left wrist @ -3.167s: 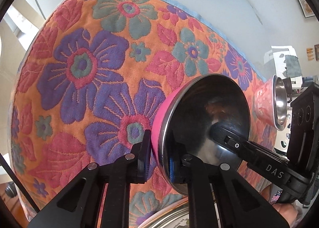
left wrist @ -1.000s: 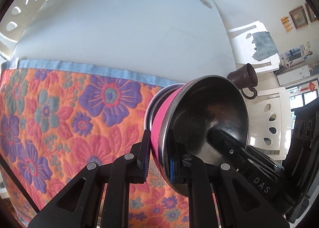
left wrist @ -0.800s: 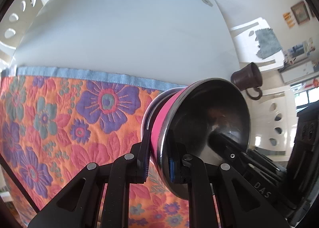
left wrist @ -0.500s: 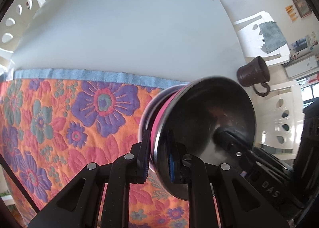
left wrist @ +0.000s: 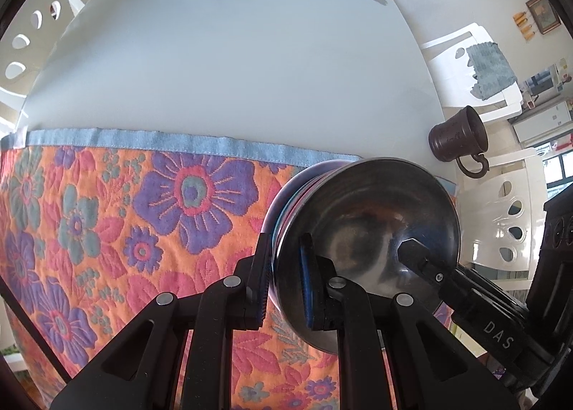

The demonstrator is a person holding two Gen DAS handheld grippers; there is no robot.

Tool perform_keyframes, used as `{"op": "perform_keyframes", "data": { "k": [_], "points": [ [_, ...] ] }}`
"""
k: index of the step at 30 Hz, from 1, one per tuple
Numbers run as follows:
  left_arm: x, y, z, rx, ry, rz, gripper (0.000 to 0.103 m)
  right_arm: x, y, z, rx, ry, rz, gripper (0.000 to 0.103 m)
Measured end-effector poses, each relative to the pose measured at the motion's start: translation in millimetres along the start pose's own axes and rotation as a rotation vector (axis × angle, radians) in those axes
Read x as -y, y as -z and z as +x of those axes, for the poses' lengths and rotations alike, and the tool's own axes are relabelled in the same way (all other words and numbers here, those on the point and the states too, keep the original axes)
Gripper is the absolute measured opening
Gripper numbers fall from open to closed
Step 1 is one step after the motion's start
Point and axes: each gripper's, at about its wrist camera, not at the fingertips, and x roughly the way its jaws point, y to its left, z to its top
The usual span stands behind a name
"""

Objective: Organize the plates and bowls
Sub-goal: 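Grip the rims of the nested bowls with both grippers and lift them, then carry the nested bowl stack with both grippers over the white square dishes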

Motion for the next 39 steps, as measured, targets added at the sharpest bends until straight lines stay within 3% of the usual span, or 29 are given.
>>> {"op": "perform_keyframes", "data": {
  "k": [3, 15, 22, 26, 29, 32, 35, 39],
  "points": [
    [-1, 1, -1, -0.001, 0.001, 0.001, 0.012, 4, 0, -3, 0.008, 0.019, 0.009, 0.027],
    [-2, 5, -4, 0.001, -0.007, -0.016, 0.012, 16, 0, -8, 0.038, -0.042, 0.047, 0.027],
    [-7, 5, -3, -0.006, 0.018, -0.043, 0.023, 17, -1, -2, 0.025, -0.061, 0.042, 0.028],
    [-9, 3, 0, -0.004, 0.021, -0.07, 0.035, 20, 0, -5, 0.066, -0.131, 0.056, 0.048],
    [-11, 3, 7, -0.013, 0.015, -0.086, 0.045, 19, 1, -6, 0.08, -0.148, 0.063, 0.048],
    [-12, 3, 13, -0.021, 0.022, -0.101, 0.047, 19, 2, -17, 0.136, -0.205, 0.054, 0.051],
    [-14, 3, 21, -0.036, 0.025, -0.111, 0.047, 24, 1, -22, 0.175, -0.15, 0.055, 0.077],
    [-12, 2, 33, -0.051, 0.041, -0.113, 0.046, 42, -3, 0, 0.096, -0.173, 0.12, 0.077]
  ]
}}
